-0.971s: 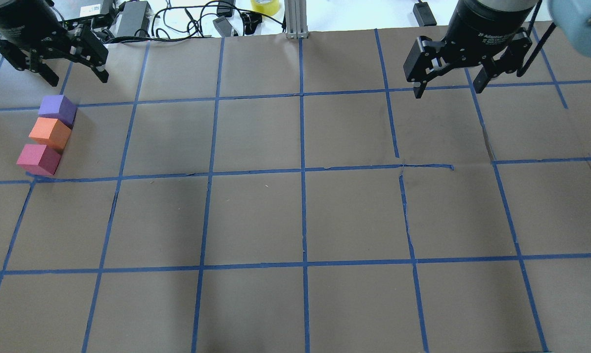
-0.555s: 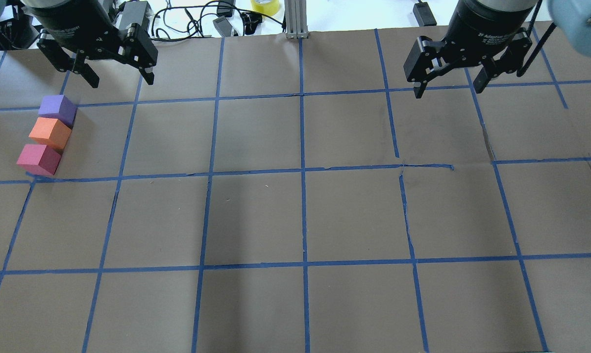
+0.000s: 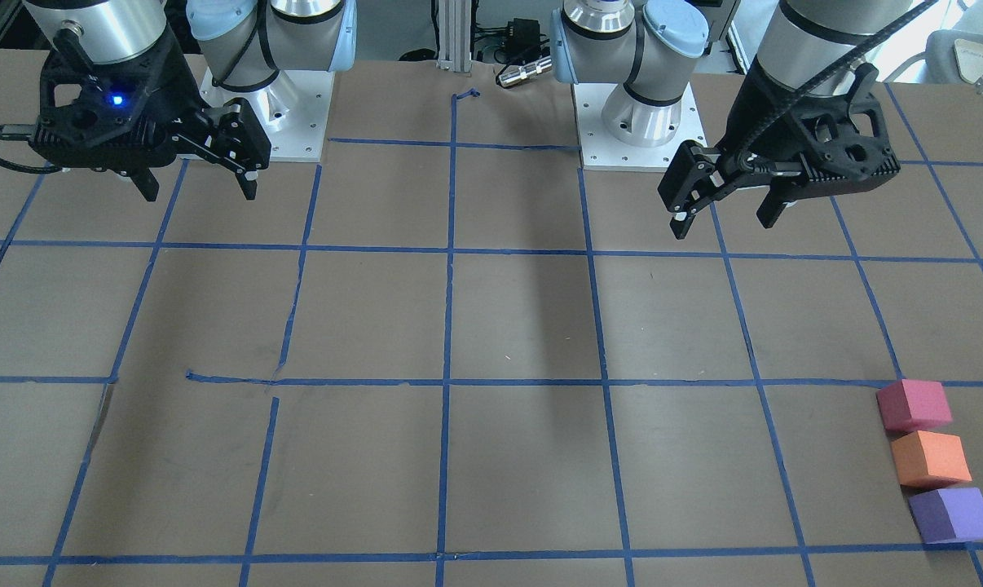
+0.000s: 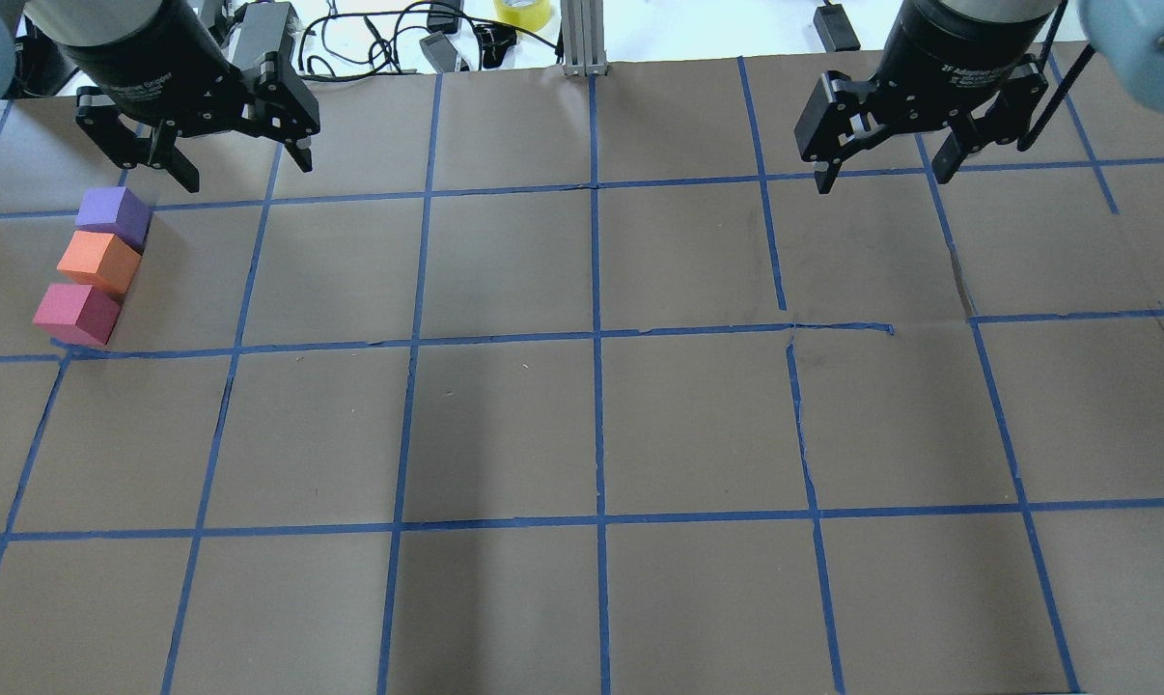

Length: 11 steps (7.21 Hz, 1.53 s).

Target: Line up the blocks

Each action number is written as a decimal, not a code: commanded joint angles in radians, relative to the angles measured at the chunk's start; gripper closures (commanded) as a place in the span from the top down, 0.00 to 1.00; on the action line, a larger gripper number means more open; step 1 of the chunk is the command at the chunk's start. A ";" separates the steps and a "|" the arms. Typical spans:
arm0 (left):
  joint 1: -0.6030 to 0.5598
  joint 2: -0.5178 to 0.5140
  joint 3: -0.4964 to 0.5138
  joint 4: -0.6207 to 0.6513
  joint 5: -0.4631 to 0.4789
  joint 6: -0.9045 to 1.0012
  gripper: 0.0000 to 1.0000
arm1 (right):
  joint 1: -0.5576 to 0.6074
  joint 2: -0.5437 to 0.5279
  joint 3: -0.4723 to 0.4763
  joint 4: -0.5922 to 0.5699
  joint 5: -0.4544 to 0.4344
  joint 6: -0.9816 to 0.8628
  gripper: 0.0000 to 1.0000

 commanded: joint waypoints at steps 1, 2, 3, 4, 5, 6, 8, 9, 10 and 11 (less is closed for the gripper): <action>-0.002 0.006 -0.003 0.003 0.006 -0.006 1.00 | 0.000 -0.001 0.000 0.000 0.000 0.000 1.00; -0.003 0.006 -0.003 0.001 0.011 -0.008 1.00 | 0.000 0.001 0.000 0.000 0.000 0.000 1.00; -0.003 0.010 -0.009 0.006 0.012 -0.008 1.00 | 0.000 -0.001 0.000 0.000 0.000 0.000 1.00; -0.003 0.018 -0.030 0.007 0.008 -0.006 1.00 | 0.000 0.001 0.000 0.000 0.000 0.000 1.00; -0.003 0.023 -0.047 0.013 0.005 -0.006 1.00 | 0.000 0.001 0.000 0.000 0.000 0.000 1.00; -0.003 0.026 -0.049 0.013 0.008 -0.005 1.00 | 0.000 0.001 0.000 0.000 0.000 0.000 1.00; -0.003 0.026 -0.050 0.013 0.006 -0.003 1.00 | 0.000 0.001 0.000 0.000 0.000 0.000 1.00; -0.004 0.018 -0.050 0.013 0.001 -0.003 1.00 | 0.000 0.001 0.000 0.000 0.000 0.000 1.00; -0.004 0.021 -0.050 0.013 0.004 -0.003 1.00 | 0.000 0.001 0.000 0.000 0.000 0.000 1.00; -0.004 0.026 -0.052 0.010 0.006 -0.003 1.00 | 0.000 0.001 0.000 0.000 0.000 0.000 1.00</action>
